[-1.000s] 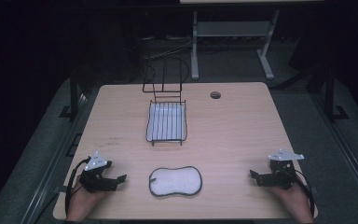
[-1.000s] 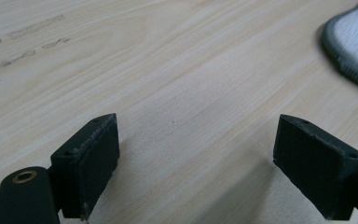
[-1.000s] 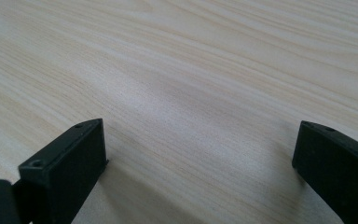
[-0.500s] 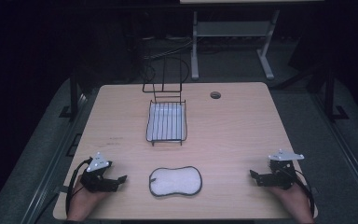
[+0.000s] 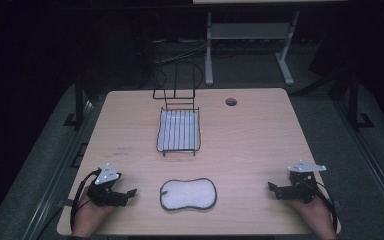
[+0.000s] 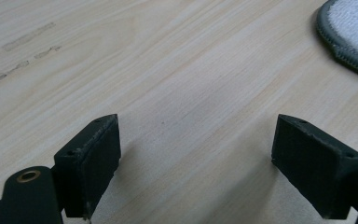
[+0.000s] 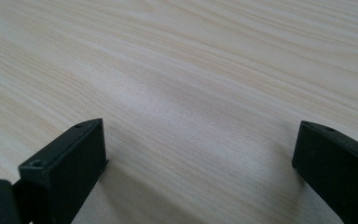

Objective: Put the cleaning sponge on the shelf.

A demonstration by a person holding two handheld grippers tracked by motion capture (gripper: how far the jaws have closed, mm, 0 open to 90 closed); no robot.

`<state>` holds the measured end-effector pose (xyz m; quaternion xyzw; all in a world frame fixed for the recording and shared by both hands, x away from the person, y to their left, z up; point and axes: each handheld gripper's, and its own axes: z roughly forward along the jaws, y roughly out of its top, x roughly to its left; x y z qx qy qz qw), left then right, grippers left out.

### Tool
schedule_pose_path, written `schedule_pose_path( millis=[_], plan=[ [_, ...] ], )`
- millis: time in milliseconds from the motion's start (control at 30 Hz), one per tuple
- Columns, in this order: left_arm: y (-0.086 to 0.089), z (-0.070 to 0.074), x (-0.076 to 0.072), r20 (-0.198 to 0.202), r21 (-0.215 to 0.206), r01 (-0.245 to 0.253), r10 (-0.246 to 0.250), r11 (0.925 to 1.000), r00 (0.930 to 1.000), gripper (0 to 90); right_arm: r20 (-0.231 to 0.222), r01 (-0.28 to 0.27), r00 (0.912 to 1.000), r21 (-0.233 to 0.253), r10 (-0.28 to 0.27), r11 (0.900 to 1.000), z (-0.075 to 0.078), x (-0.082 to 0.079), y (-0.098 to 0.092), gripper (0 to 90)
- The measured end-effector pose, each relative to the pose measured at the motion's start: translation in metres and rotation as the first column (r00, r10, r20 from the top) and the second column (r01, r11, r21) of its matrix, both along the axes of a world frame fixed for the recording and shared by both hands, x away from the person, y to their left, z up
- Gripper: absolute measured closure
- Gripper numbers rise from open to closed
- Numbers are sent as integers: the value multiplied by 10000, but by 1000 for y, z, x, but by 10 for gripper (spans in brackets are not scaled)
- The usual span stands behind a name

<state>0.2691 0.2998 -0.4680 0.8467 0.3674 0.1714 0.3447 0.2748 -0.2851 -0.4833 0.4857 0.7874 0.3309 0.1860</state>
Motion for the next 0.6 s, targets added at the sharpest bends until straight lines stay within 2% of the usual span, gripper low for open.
schedule_pose_path(
  millis=[167, 367, 400, 600],
  plan=[
    [0, 2, 0, -25, -34, -6, 6, 10000, 10000, 169, 7, -5, 10000, -2, 5, 10000, 0, 0, 0, 23],
    [-1, 7, -1, -78, -187, 149, -150, 9997, 9999, 253, 5, -8, 10000, -2, 8, 10000, 0, 0, 0, 23],
    [-2, 8, -2, -66, -262, 194, -196, 9995, 9998, 316, 2, -4, 10000, 0, 4, 10000, 0, 0, 0, 23],
    [-7, 17, -3, -99, -570, 564, -571, 9968, 9983, 555, -1, 1, 10000, 2, -1, 10000, 0, 0, 0, 24]
  ],
)
